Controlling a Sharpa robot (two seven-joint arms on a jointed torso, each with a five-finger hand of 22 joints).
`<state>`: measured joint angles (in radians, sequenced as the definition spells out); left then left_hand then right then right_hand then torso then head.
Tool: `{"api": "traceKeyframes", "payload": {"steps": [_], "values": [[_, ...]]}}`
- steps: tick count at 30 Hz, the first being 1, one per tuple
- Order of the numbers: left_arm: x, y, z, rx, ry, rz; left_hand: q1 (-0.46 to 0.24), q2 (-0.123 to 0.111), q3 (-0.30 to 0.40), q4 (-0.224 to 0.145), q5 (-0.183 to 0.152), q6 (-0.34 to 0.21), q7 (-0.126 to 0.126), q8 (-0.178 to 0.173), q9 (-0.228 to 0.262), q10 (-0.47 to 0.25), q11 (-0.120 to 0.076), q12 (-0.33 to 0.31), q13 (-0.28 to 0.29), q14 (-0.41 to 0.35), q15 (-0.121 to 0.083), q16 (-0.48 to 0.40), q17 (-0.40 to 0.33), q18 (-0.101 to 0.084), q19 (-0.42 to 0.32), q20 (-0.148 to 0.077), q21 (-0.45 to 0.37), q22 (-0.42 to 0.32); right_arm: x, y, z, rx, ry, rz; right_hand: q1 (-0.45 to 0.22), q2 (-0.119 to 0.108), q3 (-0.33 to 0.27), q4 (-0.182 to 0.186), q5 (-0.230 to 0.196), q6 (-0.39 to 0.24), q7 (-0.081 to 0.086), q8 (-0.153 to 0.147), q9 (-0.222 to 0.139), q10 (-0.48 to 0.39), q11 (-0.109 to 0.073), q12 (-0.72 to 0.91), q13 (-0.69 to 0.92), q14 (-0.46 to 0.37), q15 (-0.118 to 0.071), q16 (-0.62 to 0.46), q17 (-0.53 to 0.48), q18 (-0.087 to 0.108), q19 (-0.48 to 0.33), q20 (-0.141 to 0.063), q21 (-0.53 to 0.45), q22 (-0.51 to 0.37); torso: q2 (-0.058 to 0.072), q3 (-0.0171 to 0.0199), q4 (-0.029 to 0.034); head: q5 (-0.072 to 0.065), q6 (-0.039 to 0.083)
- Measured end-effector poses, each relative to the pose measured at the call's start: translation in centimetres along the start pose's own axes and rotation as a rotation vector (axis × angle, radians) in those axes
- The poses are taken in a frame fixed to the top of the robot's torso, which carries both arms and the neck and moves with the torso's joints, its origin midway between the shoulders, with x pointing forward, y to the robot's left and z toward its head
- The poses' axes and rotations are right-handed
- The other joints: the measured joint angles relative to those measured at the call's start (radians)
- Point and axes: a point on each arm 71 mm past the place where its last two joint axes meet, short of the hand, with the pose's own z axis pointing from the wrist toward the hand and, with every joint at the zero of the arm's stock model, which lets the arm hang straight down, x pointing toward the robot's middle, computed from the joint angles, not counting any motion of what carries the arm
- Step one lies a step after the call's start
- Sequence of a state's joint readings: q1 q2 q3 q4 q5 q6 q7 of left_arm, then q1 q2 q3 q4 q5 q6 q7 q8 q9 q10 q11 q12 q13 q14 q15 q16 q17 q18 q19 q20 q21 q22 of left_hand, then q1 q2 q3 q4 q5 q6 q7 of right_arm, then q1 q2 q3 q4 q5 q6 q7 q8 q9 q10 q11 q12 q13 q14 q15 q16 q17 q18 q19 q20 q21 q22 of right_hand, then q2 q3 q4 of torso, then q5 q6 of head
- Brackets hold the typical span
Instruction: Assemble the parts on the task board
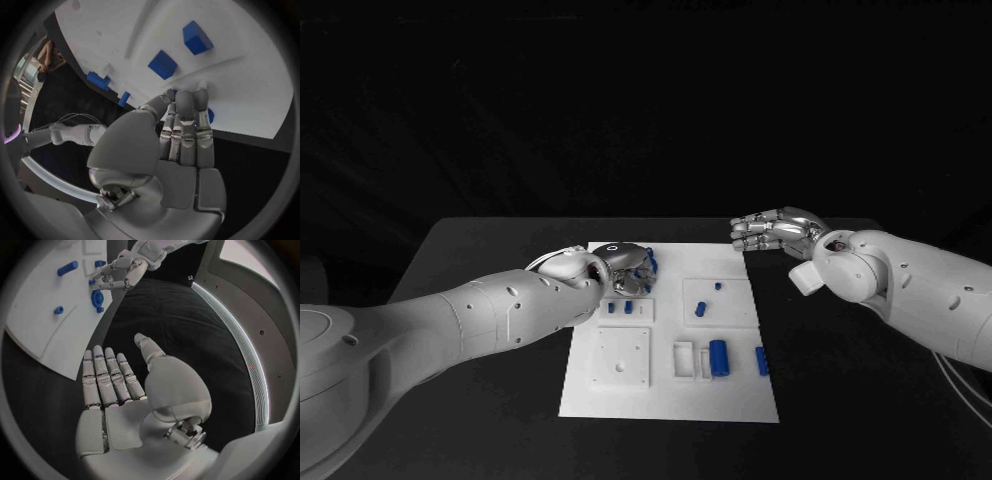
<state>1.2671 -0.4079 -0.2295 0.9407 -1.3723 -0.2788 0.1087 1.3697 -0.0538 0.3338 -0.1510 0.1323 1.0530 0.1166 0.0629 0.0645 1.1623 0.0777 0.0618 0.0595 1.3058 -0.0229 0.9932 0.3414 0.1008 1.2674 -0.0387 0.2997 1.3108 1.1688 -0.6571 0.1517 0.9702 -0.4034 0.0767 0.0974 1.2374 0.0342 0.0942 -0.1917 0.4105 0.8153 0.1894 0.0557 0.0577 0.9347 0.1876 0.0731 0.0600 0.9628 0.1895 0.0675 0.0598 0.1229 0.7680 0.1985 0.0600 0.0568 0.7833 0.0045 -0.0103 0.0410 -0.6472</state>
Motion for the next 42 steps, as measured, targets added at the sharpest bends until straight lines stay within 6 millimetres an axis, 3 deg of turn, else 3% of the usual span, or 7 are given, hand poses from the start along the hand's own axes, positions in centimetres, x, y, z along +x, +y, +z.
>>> {"api": "traceKeyframes", "payload": {"steps": [3, 11, 18, 42], "values": [[-0.03, 0.12, 0.00, -0.007, 0.004, 0.003, 0.000, 0.000, 0.000, 0.000, 0.000, 0.000, 0.000, 0.000, 0.000, -0.009, 0.010, 0.000, 0.000, 0.000, 0.000, -0.006, -0.003, 0.000, -0.007, -0.001, 0.000, 0.000, -0.02, 0.00, -0.01, 0.000, 0.000, 0.000, 0.000, 0.000, 0.000, 0.000, 0.000, 0.000, 0.000, 0.000, 0.000, 0.000, 0.000, 0.000, 0.000, 0.000, 0.000, 0.000, 0.000, 0.000, 0.000, 0.000, 0.000, 0.000, 0.000, 0.0000, -0.0004, 0.000, 0.000], [-0.06, 0.21, 0.00, -0.014, 0.014, 0.006, 0.009, -0.001, 0.000, 0.000, 0.000, 0.000, 0.000, 0.000, 0.000, -0.042, 0.012, 0.000, 0.000, -0.009, 0.002, -0.021, -0.010, -0.001, -0.012, -0.003, -0.002, -0.001, -0.10, -0.02, -0.05, 0.000, -0.002, -0.001, 0.000, 0.000, 0.000, 0.000, 0.000, 0.000, 0.000, 0.000, 0.000, 0.000, 0.000, 0.000, 0.000, 0.000, 0.000, 0.000, 0.000, 0.000, 0.000, 0.000, 0.000, 0.000, 0.000, -0.0005, -0.0001, -0.004, -0.003], [-0.06, 0.06, -0.01, -0.011, 0.020, 0.003, 0.008, 0.000, -0.006, 0.007, 0.000, 0.007, -0.007, 0.000, 0.000, 0.001, -0.003, 0.000, -0.002, -0.005, -0.002, -0.019, -0.007, -0.010, -0.012, -0.003, -0.004, -0.001, -0.08, -0.01, -0.05, 0.000, -0.001, -0.002, 0.000, 0.000, 0.000, 0.000, 0.000, 0.000, 0.000, 0.000, 0.000, 0.000, 0.000, 0.000, 0.000, 0.000, 0.000, 0.000, 0.000, 0.000, 0.000, 0.000, 0.000, 0.000, 0.000, -0.0007, 0.0001, -0.005, -0.004], [0.02, -0.04, 0.24, -0.022, 0.025, -0.014, -0.005, 0.005, -0.014, 0.019, -0.006, 0.016, -0.004, 0.000, -0.001, 0.036, -0.011, 0.000, -0.003, -0.003, -0.001, -0.001, -0.001, -0.020, -0.011, -0.003, -0.006, 0.000, 0.02, 0.03, -0.02, -0.001, 0.000, -0.003, 0.000, 0.000, 0.000, 0.000, 0.000, 0.000, 0.000, 0.000, 0.000, 0.000, 0.000, 0.000, 0.000, 0.000, 0.000, 0.000, 0.000, 0.000, 0.000, 0.000, 0.000, 0.000, 0.000, -0.0003, -0.0004, -0.007, -0.009]]}}
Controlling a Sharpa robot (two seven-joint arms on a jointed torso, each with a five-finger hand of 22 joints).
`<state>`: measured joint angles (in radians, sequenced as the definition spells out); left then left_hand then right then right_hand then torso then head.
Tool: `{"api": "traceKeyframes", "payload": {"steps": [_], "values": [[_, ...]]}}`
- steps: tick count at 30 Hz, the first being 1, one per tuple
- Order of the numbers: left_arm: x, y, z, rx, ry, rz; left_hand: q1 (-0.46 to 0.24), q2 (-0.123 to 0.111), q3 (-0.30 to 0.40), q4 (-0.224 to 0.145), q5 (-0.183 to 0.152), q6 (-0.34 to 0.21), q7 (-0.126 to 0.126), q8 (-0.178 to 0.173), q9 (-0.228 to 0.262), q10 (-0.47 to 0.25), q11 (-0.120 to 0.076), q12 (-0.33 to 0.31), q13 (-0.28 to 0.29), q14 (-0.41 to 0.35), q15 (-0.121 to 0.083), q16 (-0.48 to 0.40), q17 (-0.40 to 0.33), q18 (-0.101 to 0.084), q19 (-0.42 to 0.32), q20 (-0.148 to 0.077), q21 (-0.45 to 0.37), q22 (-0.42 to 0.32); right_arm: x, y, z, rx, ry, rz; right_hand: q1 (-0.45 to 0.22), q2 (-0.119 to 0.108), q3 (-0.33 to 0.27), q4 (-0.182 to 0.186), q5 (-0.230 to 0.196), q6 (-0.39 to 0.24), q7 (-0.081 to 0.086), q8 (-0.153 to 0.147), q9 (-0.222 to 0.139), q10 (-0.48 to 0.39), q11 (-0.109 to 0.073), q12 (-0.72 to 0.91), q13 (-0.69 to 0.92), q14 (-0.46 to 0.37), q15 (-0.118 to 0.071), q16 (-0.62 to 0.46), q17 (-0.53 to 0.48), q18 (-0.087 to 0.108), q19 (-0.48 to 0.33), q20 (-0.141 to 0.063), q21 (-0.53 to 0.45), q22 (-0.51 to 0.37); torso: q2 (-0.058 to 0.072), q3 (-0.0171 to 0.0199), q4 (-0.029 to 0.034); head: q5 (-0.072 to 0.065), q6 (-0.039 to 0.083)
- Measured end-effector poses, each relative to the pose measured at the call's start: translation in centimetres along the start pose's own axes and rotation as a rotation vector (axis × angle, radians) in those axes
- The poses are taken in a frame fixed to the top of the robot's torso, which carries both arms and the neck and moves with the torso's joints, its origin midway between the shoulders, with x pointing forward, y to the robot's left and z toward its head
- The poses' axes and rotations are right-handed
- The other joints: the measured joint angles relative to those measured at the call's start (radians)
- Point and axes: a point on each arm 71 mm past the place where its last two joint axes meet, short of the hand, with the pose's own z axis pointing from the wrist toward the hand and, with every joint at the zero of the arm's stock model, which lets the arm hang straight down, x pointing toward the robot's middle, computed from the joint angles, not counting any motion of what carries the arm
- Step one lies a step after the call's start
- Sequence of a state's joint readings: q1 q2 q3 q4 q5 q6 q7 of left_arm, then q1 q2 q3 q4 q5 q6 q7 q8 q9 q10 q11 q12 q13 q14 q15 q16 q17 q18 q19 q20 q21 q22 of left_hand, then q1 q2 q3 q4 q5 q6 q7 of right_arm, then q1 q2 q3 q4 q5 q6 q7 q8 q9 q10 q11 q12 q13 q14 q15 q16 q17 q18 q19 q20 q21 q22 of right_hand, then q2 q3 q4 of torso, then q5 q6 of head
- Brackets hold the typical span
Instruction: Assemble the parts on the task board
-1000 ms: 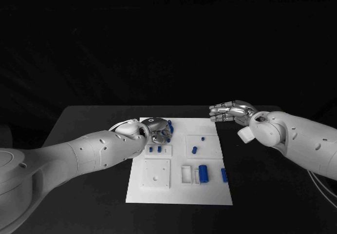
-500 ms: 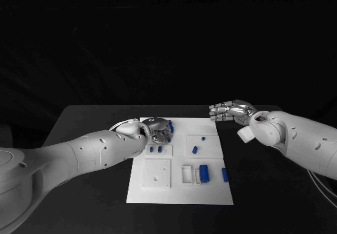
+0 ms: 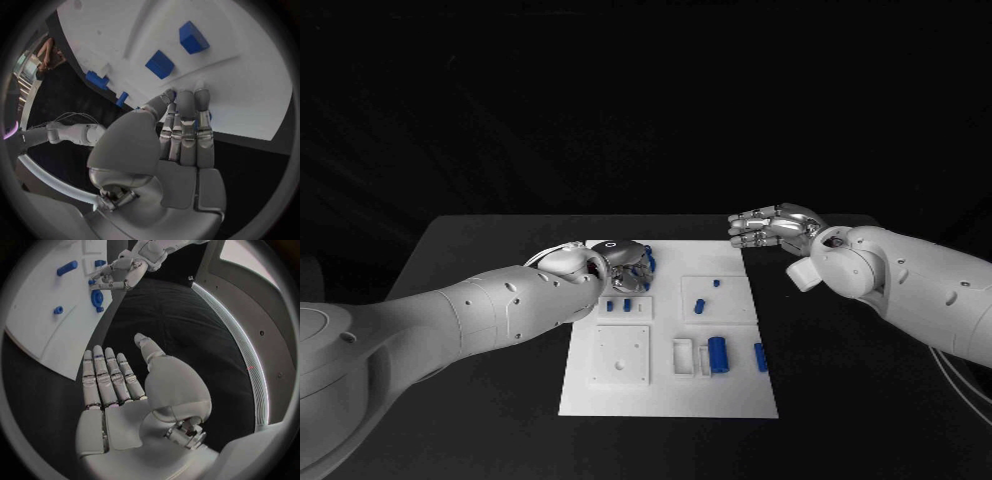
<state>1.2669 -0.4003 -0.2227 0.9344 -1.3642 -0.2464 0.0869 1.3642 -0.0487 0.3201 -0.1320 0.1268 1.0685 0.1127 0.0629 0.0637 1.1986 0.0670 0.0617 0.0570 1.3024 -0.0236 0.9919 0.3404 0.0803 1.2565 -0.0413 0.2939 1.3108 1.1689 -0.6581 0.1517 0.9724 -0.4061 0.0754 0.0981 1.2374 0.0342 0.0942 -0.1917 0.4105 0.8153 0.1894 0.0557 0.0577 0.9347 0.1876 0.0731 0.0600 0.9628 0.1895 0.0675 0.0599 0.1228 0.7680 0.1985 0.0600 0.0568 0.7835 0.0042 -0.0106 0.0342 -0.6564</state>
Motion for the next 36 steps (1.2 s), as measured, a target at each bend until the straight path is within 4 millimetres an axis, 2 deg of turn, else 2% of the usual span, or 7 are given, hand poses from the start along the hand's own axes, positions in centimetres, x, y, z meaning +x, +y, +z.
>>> {"api": "traceKeyframes", "payload": {"steps": [6, 7, 9, 15, 25, 28, 36], "values": [[0.06, -0.11, 0.06, 0.001, 0.003, 0.000, 0.006, 0.010, -0.002, 0.002, 0.000, 0.018, 0.000, 0.000, 0.000, 0.019, -0.006, 0.000, 0.002, -0.005, -0.005, 0.015, 0.004, 0.005, 0.004, -0.003, 0.002, 0.000, 0.02, 0.01, 0.01, 0.000, 0.000, -0.001, 0.000, 0.000, 0.000, 0.000, 0.000, 0.000, 0.000, 0.000, 0.000, 0.000, 0.000, 0.000, 0.000, 0.000, 0.000, 0.000, 0.000, 0.000, 0.000, 0.000, 0.000, 0.000, 0.000, 0.0005, 0.0000, -0.001, 0.000], [0.06, -0.12, 0.06, 0.001, 0.003, 0.001, 0.008, 0.020, -0.003, 0.003, 0.000, 0.030, -0.001, 0.000, 0.000, 0.029, -0.008, 0.000, 0.002, -0.005, -0.005, 0.019, 0.006, 0.006, 0.004, -0.003, 0.003, 0.000, 0.02, 0.01, 0.01, 0.000, 0.000, -0.001, 0.000, 0.000, 0.000, 0.000, 0.000, 0.000, 0.000, 0.000, 0.000, 0.000, 0.000, 0.000, 0.000, 0.000, 0.000, 0.000, 0.000, 0.000, 0.000, 0.000, 0.000, 0.000, 0.000, 0.0005, 0.0000, -0.001, 0.000], [0.09, -0.13, 0.07, 0.001, 0.004, 0.002, 0.012, 0.025, -0.003, 0.002, 0.000, 0.042, -0.003, 0.000, 0.000, 0.041, -0.010, 0.000, 0.003, -0.002, -0.009, 0.026, 0.008, 0.013, 0.004, -0.003, 0.006, 0.000, 0.02, 0.01, 0.01, 0.000, 0.000, -0.002, 0.000, 0.000, 0.000, 0.000, 0.000, 0.000, 0.000, 0.000, 0.000, 0.000, 0.000, 0.000, 0.000, 0.000, 0.000, 0.000, 0.000, 0.000, 0.000, 0.000, 0.000, 0.000, 0.000, 0.0006, 0.0000, -0.001, -0.001], [0.13, -0.18, 0.09, 0.003, 0.006, 0.006, 0.009, 0.046, -0.013, -0.001, 0.000, 0.052, -0.006, 0.000, -0.001, 0.054, -0.013, 0.000, 0.003, -0.004, -0.011, 0.049, 0.016, 0.015, 0.003, -0.004, 0.014, 0.000, 0.01, 0.01, -0.01, 0.000, 0.000, -0.003, 0.000, 0.000, 0.000, 0.000, 0.000, 0.000, 0.000, 0.000, 0.000, 0.000, 0.000, 0.000, 0.000, 0.000, 0.000, 0.000, 0.000, 0.000, 0.000, 0.000, 0.000, 0.000, 0.000, 0.0005, 0.0000, -0.002, -0.001], [0.15, -0.24, 0.09, 0.005, 0.007, 0.012, 0.005, 0.051, -0.013, -0.001, 0.001, 0.048, -0.002, 0.000, -0.002, 0.054, -0.013, 0.000, 0.003, -0.004, -0.011, 0.058, 0.017, 0.013, 0.001, -0.006, 0.018, 0.000, 0.02, 0.01, -0.01, 0.000, 0.001, -0.005, 0.000, 0.000, 0.000, 0.000, 0.000, 0.000, 0.000, 0.000, 0.000, 0.000, 0.000, 0.000, 0.000, 0.000, 0.000, 0.000, 0.000, 0.000, 0.000, 0.000, 0.000, 0.000, 0.000, 0.0001, 0.0001, -0.002, -0.001], [0.15, -0.24, 0.08, 0.005, 0.007, 0.012, -0.011, 0.067, -0.019, 0.018, 0.004, 0.055, -0.010, -0.002, -0.002, 0.056, -0.016, 0.000, 0.003, -0.004, -0.011, 0.062, 0.017, 0.013, 0.001, -0.006, 0.018, 0.000, 0.00, 0.01, -0.02, 0.000, 0.000, -0.005, 0.000, 0.000, 0.000, 0.000, 0.000, 0.000, 0.000, 0.000, 0.000, 0.000, 0.000, 0.000, 0.000, 0.000, 0.000, 0.000, 0.000, 0.000, 0.000, 0.000, 0.000, 0.000, 0.000, 0.0001, 0.0006, -0.002, -0.001], [0.16, -0.15, -0.08, 0.009, 0.001, 0.007, -0.014, 0.070, -0.020, 0.021, 0.005, 0.060, -0.008, -0.006, -0.001, 0.058, -0.017, 0.000, 0.003, -0.004, -0.011, 0.062, 0.015, 0.013, 0.005, -0.009, 0.018, 0.000, 0.00, 0.03, -0.04, -0.001, 0.001, -0.007, 0.000, 0.000, 0.000, 0.000, 0.000, 0.000, 0.000, 0.000, 0.000, 0.000, 0.000, 0.000, 0.000, 0.000, 0.000, 0.000, 0.000, 0.000, 0.000, 0.000, 0.000, 0.000, 0.000, 0.0000, 0.0012, -0.001, 0.000]]}}
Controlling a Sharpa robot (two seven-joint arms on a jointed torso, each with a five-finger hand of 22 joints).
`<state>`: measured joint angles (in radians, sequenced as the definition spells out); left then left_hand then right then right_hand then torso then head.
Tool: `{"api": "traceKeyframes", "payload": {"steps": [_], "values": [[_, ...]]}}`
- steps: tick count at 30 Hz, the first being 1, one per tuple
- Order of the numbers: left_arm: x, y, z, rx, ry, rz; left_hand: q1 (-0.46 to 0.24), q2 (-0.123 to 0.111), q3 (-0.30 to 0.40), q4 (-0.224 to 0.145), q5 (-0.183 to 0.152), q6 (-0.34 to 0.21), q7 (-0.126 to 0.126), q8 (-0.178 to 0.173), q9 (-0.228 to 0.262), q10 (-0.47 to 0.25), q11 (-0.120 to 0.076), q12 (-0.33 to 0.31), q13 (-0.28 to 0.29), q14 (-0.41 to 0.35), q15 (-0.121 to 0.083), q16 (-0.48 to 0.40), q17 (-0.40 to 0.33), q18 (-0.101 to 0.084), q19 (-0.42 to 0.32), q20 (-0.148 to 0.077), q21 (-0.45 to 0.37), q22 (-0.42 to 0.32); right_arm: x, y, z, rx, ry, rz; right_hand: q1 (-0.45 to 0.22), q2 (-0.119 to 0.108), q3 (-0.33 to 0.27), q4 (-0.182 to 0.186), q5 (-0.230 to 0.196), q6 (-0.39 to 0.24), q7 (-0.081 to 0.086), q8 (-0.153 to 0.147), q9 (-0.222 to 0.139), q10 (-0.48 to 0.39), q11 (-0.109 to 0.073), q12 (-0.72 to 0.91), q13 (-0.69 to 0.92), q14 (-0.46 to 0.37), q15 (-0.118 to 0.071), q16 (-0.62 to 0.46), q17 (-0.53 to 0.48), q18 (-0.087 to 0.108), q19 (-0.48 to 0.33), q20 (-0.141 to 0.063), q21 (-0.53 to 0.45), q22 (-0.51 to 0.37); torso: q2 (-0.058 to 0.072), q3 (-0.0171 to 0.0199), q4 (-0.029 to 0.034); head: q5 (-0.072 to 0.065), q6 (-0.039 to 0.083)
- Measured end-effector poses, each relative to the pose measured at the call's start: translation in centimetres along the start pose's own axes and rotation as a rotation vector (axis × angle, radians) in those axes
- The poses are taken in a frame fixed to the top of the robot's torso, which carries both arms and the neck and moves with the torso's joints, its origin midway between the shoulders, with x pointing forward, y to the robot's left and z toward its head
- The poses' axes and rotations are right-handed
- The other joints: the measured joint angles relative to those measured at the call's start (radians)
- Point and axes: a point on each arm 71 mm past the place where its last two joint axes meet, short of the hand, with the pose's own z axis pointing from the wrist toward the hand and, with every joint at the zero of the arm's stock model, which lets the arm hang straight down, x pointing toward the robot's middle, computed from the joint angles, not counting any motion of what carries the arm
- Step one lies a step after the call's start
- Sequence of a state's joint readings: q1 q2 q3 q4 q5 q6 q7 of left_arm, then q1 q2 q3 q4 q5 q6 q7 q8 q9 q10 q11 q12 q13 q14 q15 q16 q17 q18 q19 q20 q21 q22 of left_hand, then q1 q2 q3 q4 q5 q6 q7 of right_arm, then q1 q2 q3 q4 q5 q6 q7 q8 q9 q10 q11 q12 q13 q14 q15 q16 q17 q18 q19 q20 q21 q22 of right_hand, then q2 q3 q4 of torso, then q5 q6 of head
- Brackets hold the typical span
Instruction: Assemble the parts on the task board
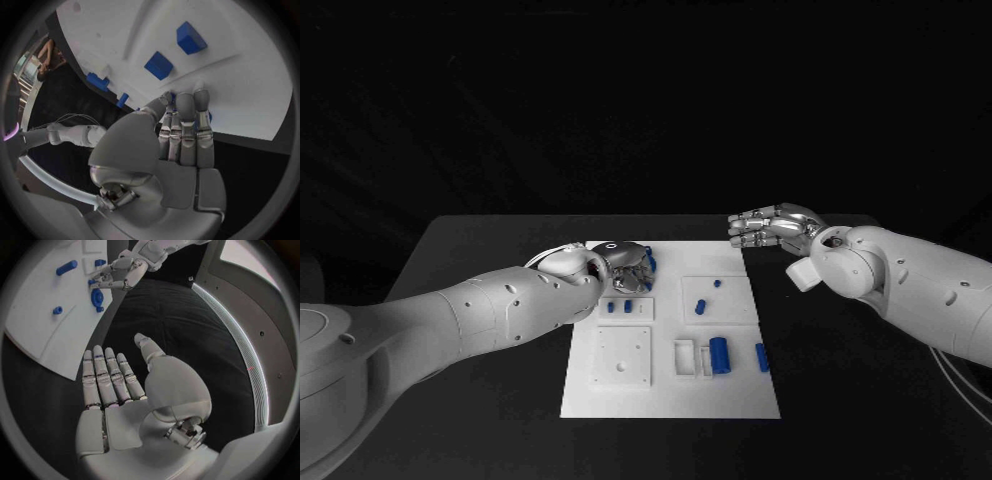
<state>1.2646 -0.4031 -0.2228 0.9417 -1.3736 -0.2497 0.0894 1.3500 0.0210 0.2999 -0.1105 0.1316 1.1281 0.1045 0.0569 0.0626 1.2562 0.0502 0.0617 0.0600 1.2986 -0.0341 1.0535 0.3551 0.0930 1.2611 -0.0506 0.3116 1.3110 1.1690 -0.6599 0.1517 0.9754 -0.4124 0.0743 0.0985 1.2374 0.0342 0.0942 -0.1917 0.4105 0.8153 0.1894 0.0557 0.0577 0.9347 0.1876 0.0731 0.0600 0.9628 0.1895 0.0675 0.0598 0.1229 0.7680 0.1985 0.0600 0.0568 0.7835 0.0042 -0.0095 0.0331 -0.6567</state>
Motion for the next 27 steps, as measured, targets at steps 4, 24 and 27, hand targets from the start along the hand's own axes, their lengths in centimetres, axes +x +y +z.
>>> {"api": "traceKeyframes", "payload": {"steps": [4, 24, 27], "values": [[0.0, 0.1, -0.1, -0.001, -0.006, -0.008, 0.000, 0.000, 0.003, -0.003, 0.003, 0.000, 0.000, 0.000, 0.000, 0.000, 0.000, 0.000, 0.000, 0.000, 0.000, 0.000, -0.001, 0.000, 0.000, 0.000, 0.000, -0.001, 0.0, 0.0, 0.0, 0.000, 0.000, -0.001, 0.000, 0.000, 0.000, 0.000, 0.000, 0.000, 0.000, 0.000, 0.000, 0.000, 0.000, 0.000, 0.000, 0.000, 0.000, 0.000, 0.000, 0.000, 0.000, 0.000, 0.000, 0.000, 0.000, -0.0001, -0.0001, 0.000, 0.001], [-0.8, -0.1, -0.8, 0.003, -0.045, -0.122, 0.000, 0.000, 0.013, -0.006, 0.003, -0.003, 0.004, 0.002, -0.001, -0.007, 0.007, 0.000, 0.000, 0.004, 0.004, 0.000, -0.005, 0.000, 0.000, 0.000, -0.008, -0.003, -0.3, -0.1, -0.1, 0.003, -0.006, -0.008, 0.000, 0.000, 0.000, 0.000, 0.000, 0.000, 0.000, 0.000, 0.000, 0.000, 0.000, 0.000, 0.000, 0.000, 0.000, 0.000, 0.000, 0.000, 0.000, 0.000, 0.000, 0.000, 0.000, -0.0008, 0.0006, 0.001, 0.008], [-1.3, 0.0, -0.9, 0.003, -0.056, -0.138, -0.002, -0.002, 0.013, -0.006, 0.003, -0.003, 0.004, 0.002, -0.001, -0.007, 0.007, 0.000, 0.000, 0.004, 0.004, 0.000, -0.006, 0.000, 0.000, 0.000, -0.008, -0.003, -0.3, -0.1, -0.1, 0.003, -0.007, -0.009, 0.000, 0.000, 0.000, 0.000, 0.000, 0.000, 0.000, 0.000, 0.000, 0.000, 0.000, 0.000, 0.000, 0.000, 0.000, 0.000, 0.000, 0.000, 0.000, 0.000, 0.000, 0.000, 0.000, -0.0003, 0.0005, 0.000, 0.010]]}}
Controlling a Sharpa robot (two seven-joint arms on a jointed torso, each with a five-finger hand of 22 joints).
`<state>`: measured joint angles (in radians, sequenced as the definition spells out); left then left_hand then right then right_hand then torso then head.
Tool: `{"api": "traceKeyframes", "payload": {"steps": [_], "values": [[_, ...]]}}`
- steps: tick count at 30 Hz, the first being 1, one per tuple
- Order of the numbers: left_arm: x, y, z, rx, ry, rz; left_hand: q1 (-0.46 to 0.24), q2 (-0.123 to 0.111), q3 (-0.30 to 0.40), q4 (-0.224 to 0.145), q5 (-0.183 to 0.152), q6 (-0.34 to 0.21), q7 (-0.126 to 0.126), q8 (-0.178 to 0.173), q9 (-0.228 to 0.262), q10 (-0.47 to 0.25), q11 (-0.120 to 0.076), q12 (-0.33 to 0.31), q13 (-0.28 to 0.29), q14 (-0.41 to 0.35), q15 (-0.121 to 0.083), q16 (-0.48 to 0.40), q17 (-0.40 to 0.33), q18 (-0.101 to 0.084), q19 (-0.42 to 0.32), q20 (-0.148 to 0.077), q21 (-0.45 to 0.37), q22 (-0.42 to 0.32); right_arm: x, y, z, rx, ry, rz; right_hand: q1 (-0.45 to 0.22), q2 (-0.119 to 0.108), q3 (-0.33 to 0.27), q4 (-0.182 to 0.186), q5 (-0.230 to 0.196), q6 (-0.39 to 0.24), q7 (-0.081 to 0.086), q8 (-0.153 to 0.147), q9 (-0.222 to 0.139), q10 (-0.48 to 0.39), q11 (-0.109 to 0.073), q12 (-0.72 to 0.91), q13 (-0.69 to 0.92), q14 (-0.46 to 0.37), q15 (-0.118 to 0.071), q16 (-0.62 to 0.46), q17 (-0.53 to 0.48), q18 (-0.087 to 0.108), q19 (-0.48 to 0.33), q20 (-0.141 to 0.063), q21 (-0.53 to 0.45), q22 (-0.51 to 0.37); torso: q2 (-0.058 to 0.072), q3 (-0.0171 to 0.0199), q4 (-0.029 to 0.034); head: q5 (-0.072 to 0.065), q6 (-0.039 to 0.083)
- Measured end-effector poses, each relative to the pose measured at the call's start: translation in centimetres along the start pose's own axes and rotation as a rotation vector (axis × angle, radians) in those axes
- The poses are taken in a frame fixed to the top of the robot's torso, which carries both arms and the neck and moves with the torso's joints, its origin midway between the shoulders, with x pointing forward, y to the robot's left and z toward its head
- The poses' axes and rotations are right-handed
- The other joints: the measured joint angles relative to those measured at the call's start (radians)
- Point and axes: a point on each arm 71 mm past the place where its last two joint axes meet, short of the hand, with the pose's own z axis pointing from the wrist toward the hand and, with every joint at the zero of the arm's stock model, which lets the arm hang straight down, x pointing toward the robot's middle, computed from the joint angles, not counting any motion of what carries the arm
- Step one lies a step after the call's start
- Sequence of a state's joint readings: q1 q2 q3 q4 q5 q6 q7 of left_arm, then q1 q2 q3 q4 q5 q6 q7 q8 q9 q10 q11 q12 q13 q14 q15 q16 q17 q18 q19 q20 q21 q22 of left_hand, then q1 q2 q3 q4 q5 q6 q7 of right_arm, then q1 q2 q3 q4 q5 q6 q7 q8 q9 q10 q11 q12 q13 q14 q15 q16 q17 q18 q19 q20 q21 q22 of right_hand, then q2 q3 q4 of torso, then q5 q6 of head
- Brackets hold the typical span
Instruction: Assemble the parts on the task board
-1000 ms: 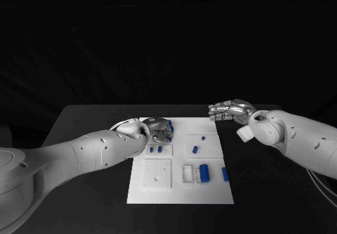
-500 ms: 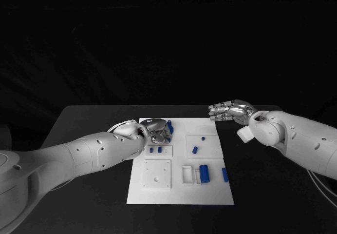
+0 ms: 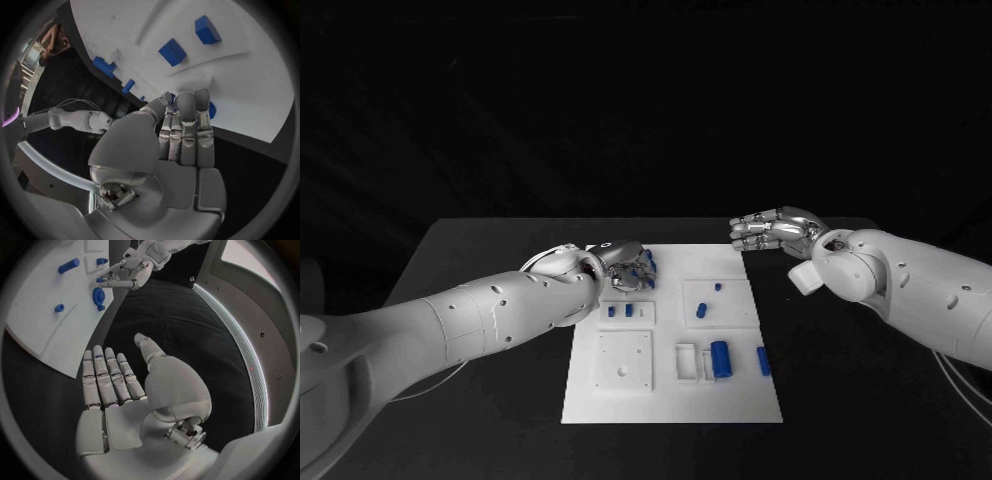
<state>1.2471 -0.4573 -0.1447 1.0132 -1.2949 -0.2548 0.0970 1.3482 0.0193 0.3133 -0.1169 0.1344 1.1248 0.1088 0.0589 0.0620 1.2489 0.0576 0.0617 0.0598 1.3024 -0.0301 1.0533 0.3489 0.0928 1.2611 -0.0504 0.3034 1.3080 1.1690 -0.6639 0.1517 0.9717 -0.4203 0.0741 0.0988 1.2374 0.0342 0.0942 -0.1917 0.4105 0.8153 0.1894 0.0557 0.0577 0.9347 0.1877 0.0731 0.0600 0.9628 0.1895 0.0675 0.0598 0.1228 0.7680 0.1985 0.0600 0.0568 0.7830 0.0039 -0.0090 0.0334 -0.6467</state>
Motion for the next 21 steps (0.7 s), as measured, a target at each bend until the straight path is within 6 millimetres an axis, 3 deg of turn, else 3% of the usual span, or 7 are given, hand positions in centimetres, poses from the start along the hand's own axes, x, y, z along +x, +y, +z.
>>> {"api": "traceKeyframes", "payload": {"steps": [13, 21], "values": [[-2.2, 1.3, -1.7, -0.016, 0.003, -0.043, -0.004, -0.004, 0.000, 0.000, -0.004, 0.000, 0.000, 0.000, 0.000, 0.000, 0.000, 0.000, 0.000, 0.000, 0.000, 0.000, -0.002, 0.000, 0.000, 0.000, 0.000, 0.000, -0.5, -0.1, -0.3, 0.002, -0.009, -0.004, 0.000, 0.000, 0.000, 0.000, 0.000, 0.000, 0.000, 0.000, 0.000, 0.000, 0.000, 0.000, 0.000, 0.000, 0.000, 0.000, 0.000, 0.000, 0.000, 0.000, 0.000, 0.000, -0.002, 0.0009, 0.0041, 0.001, 0.002], [-2.6, 2.3, -2.7, -0.035, 0.017, -0.049, 0.000, -0.007, 0.000, 0.000, -0.004, 0.000, 0.000, 0.000, 0.000, 0.000, 0.000, 0.000, 0.000, 0.000, 0.000, 0.000, -0.003, -0.001, 0.000, 0.000, -0.004, 0.000, -0.7, -0.1, -0.4, 0.002, -0.013, -0.005, 0.000, 0.000, 0.000, 0.000, 0.000, 0.000, 0.000, 0.000, 0.000, 0.000, 0.000, 0.000, 0.000, 0.000, 0.000, 0.000, 0.000, 0.000, 0.000, 0.000, 0.000, 0.000, -0.002, 0.0002, 0.0072, 0.005, 0.001]]}}
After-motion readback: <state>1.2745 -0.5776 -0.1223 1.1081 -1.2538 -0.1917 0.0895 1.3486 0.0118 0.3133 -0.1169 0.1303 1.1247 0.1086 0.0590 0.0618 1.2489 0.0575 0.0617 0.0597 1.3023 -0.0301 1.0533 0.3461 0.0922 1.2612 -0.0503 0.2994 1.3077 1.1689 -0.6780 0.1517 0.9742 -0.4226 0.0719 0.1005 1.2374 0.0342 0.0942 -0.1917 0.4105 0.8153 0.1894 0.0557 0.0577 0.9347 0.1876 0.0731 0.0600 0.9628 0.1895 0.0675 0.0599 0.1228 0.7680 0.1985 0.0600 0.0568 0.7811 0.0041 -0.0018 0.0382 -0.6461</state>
